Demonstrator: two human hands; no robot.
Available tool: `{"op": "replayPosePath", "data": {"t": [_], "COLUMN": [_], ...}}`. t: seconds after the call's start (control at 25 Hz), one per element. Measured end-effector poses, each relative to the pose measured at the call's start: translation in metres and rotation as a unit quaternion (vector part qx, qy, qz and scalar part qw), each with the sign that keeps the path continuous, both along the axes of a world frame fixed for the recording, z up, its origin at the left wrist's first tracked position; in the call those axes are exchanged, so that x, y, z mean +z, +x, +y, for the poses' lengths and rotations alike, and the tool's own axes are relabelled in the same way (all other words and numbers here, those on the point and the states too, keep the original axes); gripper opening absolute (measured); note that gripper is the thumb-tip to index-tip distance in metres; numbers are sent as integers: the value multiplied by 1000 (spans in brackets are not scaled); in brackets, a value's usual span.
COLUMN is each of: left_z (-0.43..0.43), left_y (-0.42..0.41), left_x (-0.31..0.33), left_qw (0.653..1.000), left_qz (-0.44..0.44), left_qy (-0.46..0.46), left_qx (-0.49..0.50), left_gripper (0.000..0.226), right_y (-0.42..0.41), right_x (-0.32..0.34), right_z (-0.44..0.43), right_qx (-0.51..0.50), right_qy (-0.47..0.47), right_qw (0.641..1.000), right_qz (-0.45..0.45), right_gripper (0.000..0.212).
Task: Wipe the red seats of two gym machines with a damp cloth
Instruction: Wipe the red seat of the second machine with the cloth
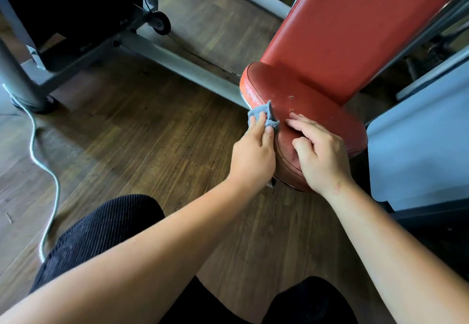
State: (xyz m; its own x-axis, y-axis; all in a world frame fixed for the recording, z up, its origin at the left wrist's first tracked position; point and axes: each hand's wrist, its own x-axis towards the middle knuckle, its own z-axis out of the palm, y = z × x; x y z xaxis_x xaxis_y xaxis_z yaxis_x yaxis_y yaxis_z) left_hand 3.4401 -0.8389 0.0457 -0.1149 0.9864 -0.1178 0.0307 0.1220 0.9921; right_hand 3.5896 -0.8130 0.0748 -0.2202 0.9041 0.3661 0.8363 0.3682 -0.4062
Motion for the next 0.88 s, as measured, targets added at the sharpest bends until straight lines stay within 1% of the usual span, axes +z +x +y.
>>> {"op": "replayPosePath", "data": {"t": [0.04, 0.12, 0.16, 0.2, 0.24, 0.36, 0.4, 0.44, 0.52, 0.56, 0.6, 0.72, 0.8, 0.88], "left_z": [-10, -60, -79, -80, -63, 4, 4, -9, -45, -46, -28, 65, 103, 90], "left_y": [3, 18, 21, 21, 20, 10, 12, 16, 21, 19, 15, -2, -17, -8], "left_x": [0, 2, 3, -3, -9, -13, -12, -12, -6, -4, -5, -13, -17, -17], "left_qw": [1000, 997, 995, 993, 994, 997, 996, 994, 991, 990, 992, 998, 997, 997], "left_qz": [-17, -63, -86, -96, -96, -74, -85, -103, -122, -125, -106, -11, -8, -12], "left_qy": [6, 48, 55, 60, 60, 12, 3, 13, 45, 61, 68, 19, 1, 3], "left_qx": [-1, -14, -18, -14, -10, 14, 21, 19, -14, -10, 0, 51, 80, 71], "left_gripper": [49, 51, 52, 52, 52, 58, 58, 57, 54, 54, 53, 56, 62, 61], "right_y": [0, 1, 2, 2, 2, 1, 1, 1, 2, 3, 2, 2, 3, 5], "right_x": [0, -1, -1, -1, -1, -1, -2, -2, -1, -1, -1, -2, -2, -3], "right_z": [0, -1, 0, 0, 0, 0, 0, -1, 1, 1, 1, 1, 0, 0], "right_qx": [3, 13, 17, 17, 16, 2, 5, 11, 15, 12, 9, 9, 12, 15], "right_qy": [4, 12, 14, 11, 7, 5, 7, 10, 12, 10, 6, 4, 3, 1], "right_qw": [1000, 1000, 1000, 1000, 1000, 1000, 1000, 1000, 1000, 1000, 1000, 1000, 999, 999], "right_qz": [-1, -7, -9, -8, -7, 1, 2, 3, 1, 2, 5, 28, 36, 37], "right_gripper": [43, 43, 43, 43, 44, 45, 45, 46, 48, 47, 46, 44, 44, 44]}}
